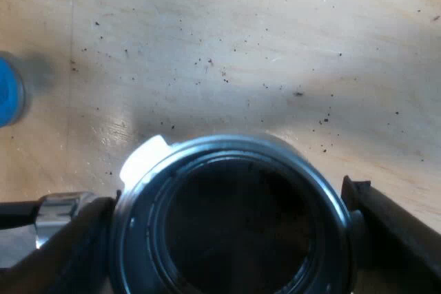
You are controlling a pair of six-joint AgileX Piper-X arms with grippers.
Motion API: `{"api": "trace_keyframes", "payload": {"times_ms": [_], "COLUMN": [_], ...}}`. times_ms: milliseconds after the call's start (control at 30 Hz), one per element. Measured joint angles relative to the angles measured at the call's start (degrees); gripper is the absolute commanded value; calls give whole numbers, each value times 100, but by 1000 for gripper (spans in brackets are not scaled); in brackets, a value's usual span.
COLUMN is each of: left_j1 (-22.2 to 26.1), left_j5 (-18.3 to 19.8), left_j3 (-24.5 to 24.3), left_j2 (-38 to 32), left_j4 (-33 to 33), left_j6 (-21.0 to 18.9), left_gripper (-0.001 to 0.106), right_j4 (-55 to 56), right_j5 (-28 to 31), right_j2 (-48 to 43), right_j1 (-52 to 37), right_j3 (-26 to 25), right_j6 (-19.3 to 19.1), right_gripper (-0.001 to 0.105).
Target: Put the handle in the coffee machine
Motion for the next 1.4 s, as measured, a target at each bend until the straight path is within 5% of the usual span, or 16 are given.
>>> {"api": "trace_keyframes", "payload": {"times_ms": [267, 567, 800, 967, 1000, 1133, 1233, 1400], "left_j1": [0, 0, 0, 0, 0, 0, 0, 177], "left_j5": [0, -17, -19, 34, 34, 34, 34, 147], "left_j3": [0, 0, 0, 0, 0, 0, 0, 45], "left_j2": [0, 0, 0, 0, 0, 0, 0, 0], "left_j4": [6, 14, -13, -17, -17, -17, -30, 37], "left_j6": [0, -46, -46, -46, -46, -46, -60, 118], "left_gripper": [45, 0, 0, 0, 0, 0, 0, 0], "right_j4": [0, 0, 0, 0, 0, 0, 0, -39], "right_j5": [0, 31, 6, -54, -54, -2, 128, 341], "right_j2": [0, 0, 0, 0, 0, 0, 0, -27], "right_j1": [0, 0, 0, 0, 0, 0, 0, 0], "right_j3": [0, 0, 8, 22, 22, 22, 22, 22], "right_j6": [5, 179, 253, 266, 263, 263, 263, 168], "right_gripper": [0, 0, 0, 27, 50, 92, 102, 102]}}
